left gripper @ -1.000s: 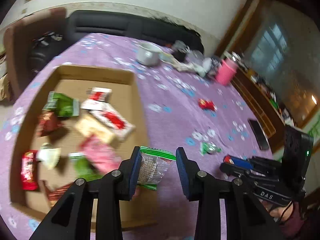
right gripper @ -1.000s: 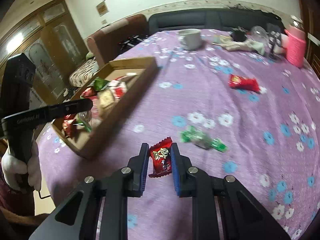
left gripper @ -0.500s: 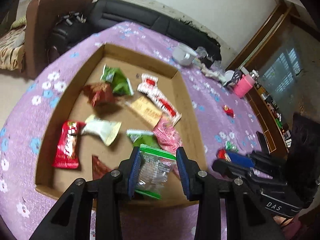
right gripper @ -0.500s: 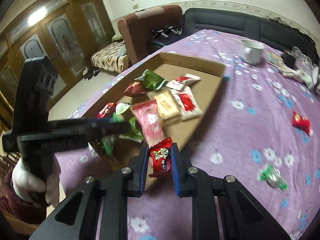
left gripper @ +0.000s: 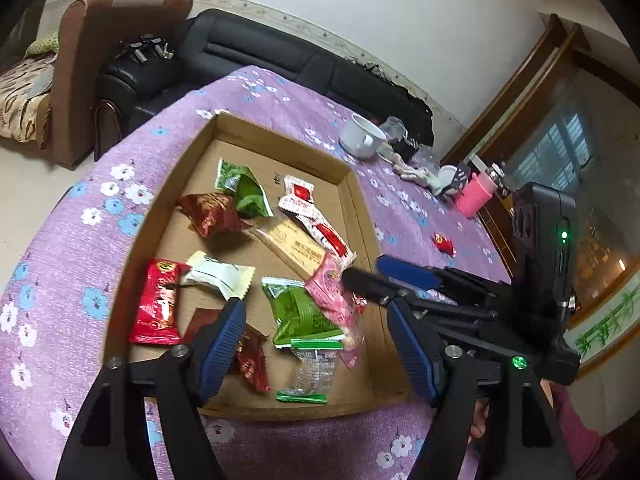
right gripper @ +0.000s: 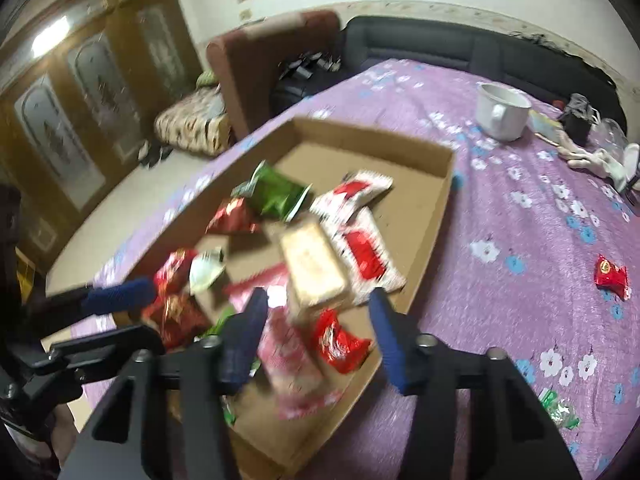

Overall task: Organize snacks
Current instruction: 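Carry both snacks into the cardboard tray and open both tools, then move the right tool to the red packet and grasp it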

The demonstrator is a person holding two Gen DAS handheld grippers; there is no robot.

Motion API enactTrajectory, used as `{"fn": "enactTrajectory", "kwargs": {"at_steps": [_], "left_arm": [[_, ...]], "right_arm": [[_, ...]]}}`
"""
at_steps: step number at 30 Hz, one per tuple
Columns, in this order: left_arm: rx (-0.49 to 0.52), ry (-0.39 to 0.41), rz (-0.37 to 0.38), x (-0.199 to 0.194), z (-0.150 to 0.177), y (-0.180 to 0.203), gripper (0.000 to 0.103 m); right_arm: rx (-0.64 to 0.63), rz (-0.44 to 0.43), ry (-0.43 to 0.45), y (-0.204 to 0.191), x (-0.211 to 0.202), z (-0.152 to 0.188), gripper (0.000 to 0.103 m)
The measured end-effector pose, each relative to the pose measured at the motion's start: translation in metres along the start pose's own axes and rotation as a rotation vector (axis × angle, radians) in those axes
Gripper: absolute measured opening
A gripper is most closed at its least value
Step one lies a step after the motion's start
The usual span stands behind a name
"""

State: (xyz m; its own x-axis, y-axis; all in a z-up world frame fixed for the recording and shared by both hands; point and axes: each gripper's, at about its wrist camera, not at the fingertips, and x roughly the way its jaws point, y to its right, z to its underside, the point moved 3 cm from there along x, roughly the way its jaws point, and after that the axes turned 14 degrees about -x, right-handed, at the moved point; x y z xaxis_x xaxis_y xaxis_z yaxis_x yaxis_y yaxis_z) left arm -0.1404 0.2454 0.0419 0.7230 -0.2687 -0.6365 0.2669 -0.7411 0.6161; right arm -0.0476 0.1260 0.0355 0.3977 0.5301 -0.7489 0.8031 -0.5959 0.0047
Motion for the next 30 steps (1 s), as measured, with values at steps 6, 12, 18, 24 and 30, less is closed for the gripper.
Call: {"fn": "enactTrajectory", "kwargs": {"at_steps": [6, 12, 18, 24, 30], "left_arm": [[-0.032, 0.012, 0.000, -0.003, -0.004, -0.005, 0.080], [-0.008, 0.005, -0.002, -0.002, 0.001, 0.007, 0.080], [0.015, 0.007, -0.006, -0.007, 0.003, 0.018, 0.082], [0.017, -0.032, 0.067, -0.005, 0.013, 0.040, 0.086], [0.123, -0.099, 0.098, 0.007, 0.037, 0.079, 0.088]], "right_arm": [[0.050, 0.025, 0.046, 0.019, -0.021, 0.002, 0.055], [0.117, 0.043, 0.050, 0.045, -0.038, 0.023, 0.056], [0.185, 0.094, 0.025, 0.084, -0.063, 0.064, 0.058], [0.305, 0.194, -0.006, 0.144, -0.089, 0.110, 0.058], [0.438, 0.214, -0.004, 0.194, -0.103, 0.135, 0.059]]}}
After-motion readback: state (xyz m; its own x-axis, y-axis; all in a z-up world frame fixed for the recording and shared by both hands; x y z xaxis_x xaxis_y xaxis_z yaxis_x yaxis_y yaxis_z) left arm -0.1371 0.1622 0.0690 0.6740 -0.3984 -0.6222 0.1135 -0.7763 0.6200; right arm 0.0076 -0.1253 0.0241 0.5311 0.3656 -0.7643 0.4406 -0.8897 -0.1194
